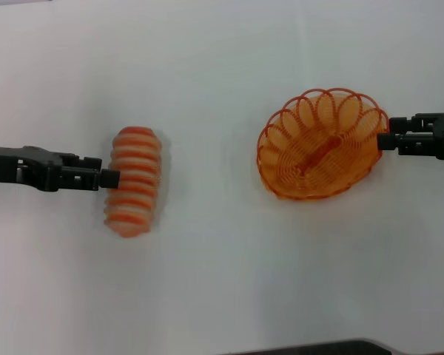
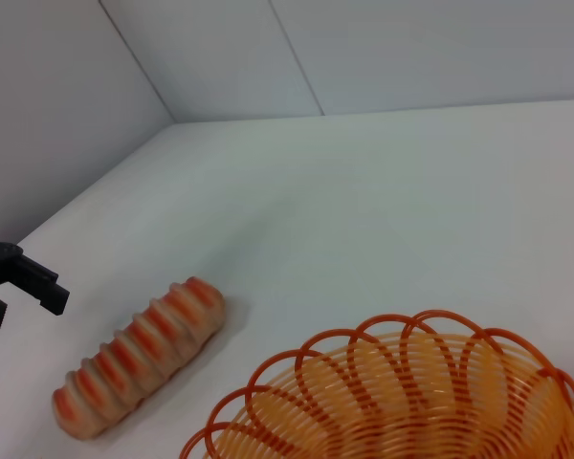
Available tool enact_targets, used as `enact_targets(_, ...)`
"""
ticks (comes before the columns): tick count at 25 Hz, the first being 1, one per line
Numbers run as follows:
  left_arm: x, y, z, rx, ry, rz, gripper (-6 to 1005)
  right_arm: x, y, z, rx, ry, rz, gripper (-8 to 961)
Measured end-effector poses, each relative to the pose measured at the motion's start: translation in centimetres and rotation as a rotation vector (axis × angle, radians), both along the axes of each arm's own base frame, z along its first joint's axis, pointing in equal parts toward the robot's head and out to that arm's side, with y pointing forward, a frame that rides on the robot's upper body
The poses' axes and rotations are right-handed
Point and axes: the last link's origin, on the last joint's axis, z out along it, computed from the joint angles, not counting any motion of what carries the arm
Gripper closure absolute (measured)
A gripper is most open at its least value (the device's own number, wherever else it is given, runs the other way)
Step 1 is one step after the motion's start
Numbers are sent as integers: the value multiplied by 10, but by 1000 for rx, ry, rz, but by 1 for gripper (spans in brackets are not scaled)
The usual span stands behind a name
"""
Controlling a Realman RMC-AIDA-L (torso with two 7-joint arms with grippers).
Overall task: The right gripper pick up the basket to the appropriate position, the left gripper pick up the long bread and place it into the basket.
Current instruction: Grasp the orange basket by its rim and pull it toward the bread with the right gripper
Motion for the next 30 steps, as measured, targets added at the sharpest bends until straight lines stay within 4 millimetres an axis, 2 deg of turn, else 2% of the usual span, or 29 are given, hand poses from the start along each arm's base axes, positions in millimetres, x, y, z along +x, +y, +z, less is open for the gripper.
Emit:
enact_targets(7, 0, 0, 0, -1, -1, 0, 309, -6, 2, 2, -6, 16, 18, 338)
enact_targets(11, -1, -1, 0, -2, -1, 2, 310, -15, 10, 9, -4, 31, 46, 339)
enact_targets(18, -1, -2, -1, 1, -6, 0, 310, -50, 50, 30, 18, -5, 71, 341)
enact_targets(22, 0, -2, -3, -3, -9, -3, 310, -75, 74, 34, -26, -103, 56, 342)
enact_targets(25, 1, -2, -4, -2, -13, -5, 310, -88, 88, 30, -89, -232, 28, 343)
enact_targets(30, 4, -2, -6, -3, -19, -12, 309, -100, 105, 18, -165, -457, 5, 344)
